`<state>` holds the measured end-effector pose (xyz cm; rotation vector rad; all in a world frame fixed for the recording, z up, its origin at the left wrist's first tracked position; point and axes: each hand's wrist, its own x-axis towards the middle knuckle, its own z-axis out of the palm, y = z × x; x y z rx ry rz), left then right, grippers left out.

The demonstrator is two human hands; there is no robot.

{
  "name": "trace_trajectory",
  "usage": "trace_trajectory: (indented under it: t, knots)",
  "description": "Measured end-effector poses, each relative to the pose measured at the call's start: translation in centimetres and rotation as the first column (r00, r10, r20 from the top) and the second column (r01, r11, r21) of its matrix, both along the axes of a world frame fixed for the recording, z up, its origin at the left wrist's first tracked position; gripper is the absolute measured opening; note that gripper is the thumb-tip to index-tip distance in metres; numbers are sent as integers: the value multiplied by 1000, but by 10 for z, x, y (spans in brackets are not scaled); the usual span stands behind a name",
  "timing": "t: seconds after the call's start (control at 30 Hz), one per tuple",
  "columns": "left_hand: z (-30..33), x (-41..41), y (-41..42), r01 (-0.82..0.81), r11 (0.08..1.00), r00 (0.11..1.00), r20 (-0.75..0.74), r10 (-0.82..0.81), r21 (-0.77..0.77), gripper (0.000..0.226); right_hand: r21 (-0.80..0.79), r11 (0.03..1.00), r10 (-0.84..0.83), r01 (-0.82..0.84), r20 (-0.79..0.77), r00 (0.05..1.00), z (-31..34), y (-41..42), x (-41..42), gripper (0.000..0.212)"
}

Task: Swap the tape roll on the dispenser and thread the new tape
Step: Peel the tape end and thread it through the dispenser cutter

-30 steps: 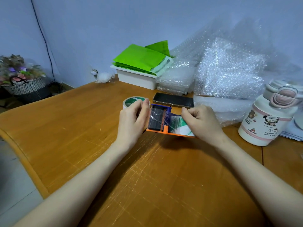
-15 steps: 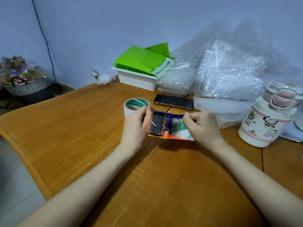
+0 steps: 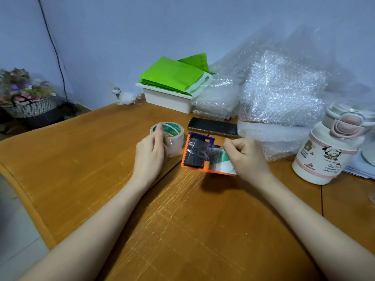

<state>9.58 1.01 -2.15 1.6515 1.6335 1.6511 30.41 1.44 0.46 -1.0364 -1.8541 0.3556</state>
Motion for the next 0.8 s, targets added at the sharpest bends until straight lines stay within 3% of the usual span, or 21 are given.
trace_trajectory:
  t: [0.07,0.17,0.37,0.57,0.8]
  knots:
    - [1,-3,-1,27,998,996,86,-22,-51,58,4,1000,-2,2,1,1000,1,-1,0,68]
    - [2,-11,-1,74,994,991,121,-64,-84,43,-3,1000,-20,20,6,1000,4,-2,0,68]
    - [4,-31,-7,80,995,996,-31,-81,-52,14,5,999,-48,48,14,999,5,-5,0,65]
    - [7,-40,-10,110,993,983,-143,-115,-41,16,102,989,-129,108,225,966,-2,-4,1,60]
    - [8,-40,-10,96,995,979,-176,-102,-40,20,127,989,-123,72,458,881,-8,-9,-5,49]
